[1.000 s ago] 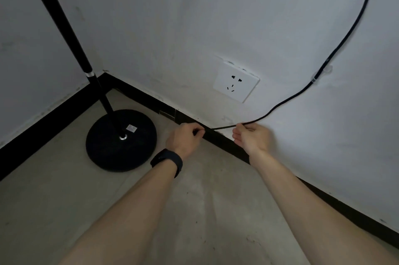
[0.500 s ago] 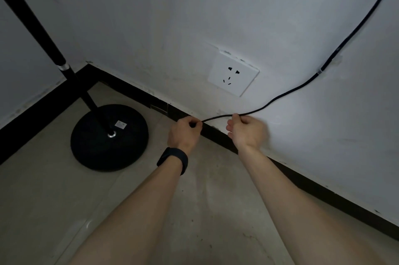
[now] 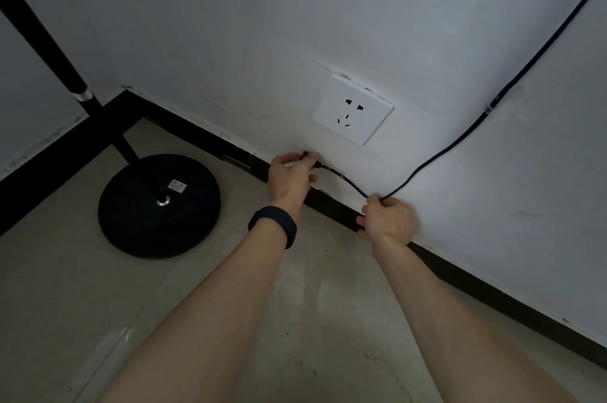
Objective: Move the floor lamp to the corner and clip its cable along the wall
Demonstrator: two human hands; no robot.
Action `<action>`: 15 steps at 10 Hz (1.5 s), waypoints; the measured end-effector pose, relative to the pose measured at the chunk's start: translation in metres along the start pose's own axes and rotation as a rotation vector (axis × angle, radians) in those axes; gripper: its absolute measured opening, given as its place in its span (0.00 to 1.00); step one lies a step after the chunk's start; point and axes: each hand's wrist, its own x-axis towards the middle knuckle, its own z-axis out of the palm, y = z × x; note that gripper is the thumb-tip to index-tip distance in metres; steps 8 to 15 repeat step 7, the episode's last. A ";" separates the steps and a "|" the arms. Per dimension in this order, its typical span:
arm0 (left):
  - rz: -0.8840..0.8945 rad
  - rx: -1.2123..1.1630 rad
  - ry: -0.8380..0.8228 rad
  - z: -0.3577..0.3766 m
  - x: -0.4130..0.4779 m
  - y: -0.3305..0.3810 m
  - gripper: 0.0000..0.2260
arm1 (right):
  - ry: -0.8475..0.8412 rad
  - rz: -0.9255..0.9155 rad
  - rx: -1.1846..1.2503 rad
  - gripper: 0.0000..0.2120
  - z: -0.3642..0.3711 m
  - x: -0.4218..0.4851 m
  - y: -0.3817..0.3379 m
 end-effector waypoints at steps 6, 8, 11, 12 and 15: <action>0.232 0.557 -0.101 -0.016 -0.018 0.010 0.22 | -0.452 -0.320 -0.594 0.21 -0.032 -0.005 -0.015; 0.523 0.872 0.029 -0.022 -0.037 0.024 0.27 | -0.480 -0.477 -0.738 0.19 -0.041 -0.021 -0.033; 0.523 0.872 0.029 -0.022 -0.037 0.024 0.27 | -0.480 -0.477 -0.738 0.19 -0.041 -0.021 -0.033; 0.523 0.872 0.029 -0.022 -0.037 0.024 0.27 | -0.480 -0.477 -0.738 0.19 -0.041 -0.021 -0.033; 0.523 0.872 0.029 -0.022 -0.037 0.024 0.27 | -0.480 -0.477 -0.738 0.19 -0.041 -0.021 -0.033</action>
